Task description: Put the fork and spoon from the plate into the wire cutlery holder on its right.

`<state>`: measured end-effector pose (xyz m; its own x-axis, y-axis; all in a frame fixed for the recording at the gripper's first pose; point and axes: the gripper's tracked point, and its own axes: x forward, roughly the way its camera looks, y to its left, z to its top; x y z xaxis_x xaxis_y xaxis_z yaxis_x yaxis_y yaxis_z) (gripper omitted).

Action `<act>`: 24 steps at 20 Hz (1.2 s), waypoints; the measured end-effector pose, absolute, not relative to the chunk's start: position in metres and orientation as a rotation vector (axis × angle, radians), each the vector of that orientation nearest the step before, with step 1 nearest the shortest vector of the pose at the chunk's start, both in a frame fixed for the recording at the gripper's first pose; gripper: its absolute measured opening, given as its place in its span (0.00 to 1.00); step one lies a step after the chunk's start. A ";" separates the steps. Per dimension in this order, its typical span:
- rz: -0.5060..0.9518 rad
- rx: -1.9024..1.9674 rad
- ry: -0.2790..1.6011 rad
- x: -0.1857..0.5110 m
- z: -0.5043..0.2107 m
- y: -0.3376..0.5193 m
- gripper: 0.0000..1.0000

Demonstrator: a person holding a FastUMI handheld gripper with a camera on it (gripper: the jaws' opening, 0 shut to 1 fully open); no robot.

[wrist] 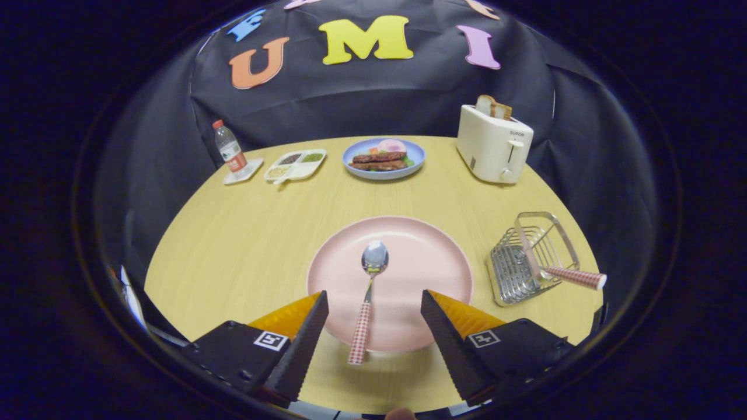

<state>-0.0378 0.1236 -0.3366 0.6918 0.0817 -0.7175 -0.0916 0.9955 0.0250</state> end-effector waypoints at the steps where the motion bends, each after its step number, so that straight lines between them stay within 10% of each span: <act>1: 0.087 -0.020 0.803 -0.035 -0.344 0.126 0.95; 12: -0.038 -0.034 0.917 -0.036 -0.391 0.120 0.13; 24: 0.081 0.014 0.999 -0.037 -0.286 0.101 0.02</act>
